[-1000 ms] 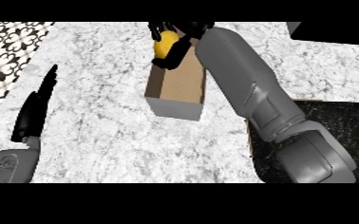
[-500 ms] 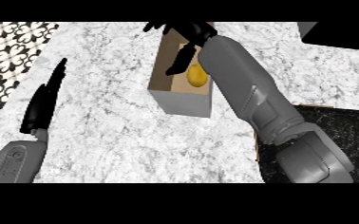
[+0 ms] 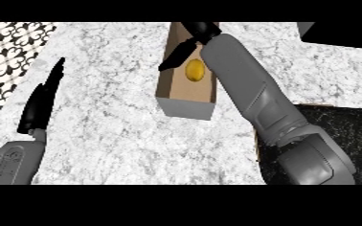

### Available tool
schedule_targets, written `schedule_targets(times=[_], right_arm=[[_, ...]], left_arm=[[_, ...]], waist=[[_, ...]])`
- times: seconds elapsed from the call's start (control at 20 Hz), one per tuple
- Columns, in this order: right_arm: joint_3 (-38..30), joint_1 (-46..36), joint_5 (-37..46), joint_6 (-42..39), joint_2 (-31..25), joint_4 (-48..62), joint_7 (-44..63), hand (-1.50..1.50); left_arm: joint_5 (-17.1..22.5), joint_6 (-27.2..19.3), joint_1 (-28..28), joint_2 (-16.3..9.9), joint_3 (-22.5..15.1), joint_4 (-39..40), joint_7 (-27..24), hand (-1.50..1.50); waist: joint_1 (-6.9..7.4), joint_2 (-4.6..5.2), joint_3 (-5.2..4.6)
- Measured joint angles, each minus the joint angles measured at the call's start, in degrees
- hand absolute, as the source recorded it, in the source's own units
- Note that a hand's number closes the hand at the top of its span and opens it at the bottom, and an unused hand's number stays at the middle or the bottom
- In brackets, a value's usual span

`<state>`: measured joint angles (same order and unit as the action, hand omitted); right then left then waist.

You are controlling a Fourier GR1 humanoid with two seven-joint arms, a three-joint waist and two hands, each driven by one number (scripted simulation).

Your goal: Pick the lemon from the tray and place it in the cardboard box

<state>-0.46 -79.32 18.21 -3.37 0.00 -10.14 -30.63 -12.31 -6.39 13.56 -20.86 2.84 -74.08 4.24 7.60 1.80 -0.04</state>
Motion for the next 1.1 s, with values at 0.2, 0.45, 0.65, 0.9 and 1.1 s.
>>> schedule_targets(times=[0.2, 0.45, 0.65, 0.9, 1.1], right_arm=[[-3.8, -0.7, -4.0, -0.8, -0.1, 0.3, -0.6, -1.5], [-7.2, -0.7, -7.0, -6.2, -4.4, 1.2, -1.9, -1.5], [-8.8, -0.2, -8.1, -9.2, -9.6, 2.3, -2.2, -1.5], [-9.5, 1.3, -8.2, -13.5, -16.7, 3.1, -3.7, -1.5], [-9.2, 2.7, -7.6, -16.8, -21.5, 3.6, -5.3, -1.5]], left_arm=[[0.4, 0.0, -0.6, -0.7, 1.3, 0.7, -0.4, 0.0], [-0.1, -0.8, -1.9, -0.4, 1.4, -0.4, -0.4, 0.0], [0.4, -0.4, -2.1, -0.6, 1.9, -0.5, -0.6, 0.0], [0.2, -0.3, -1.9, -0.6, 1.8, -1.1, -0.5, 0.0], [0.1, -0.4, -1.7, -0.2, 1.7, -1.0, -0.8, 0.0]], waist=[[-1.41, -0.01, 0.0], [-2.43, 0.0, 0.03], [-2.57, 0.24, 0.04], [-2.18, 0.74, 0.1], [-1.77, 1.13, 0.14]])
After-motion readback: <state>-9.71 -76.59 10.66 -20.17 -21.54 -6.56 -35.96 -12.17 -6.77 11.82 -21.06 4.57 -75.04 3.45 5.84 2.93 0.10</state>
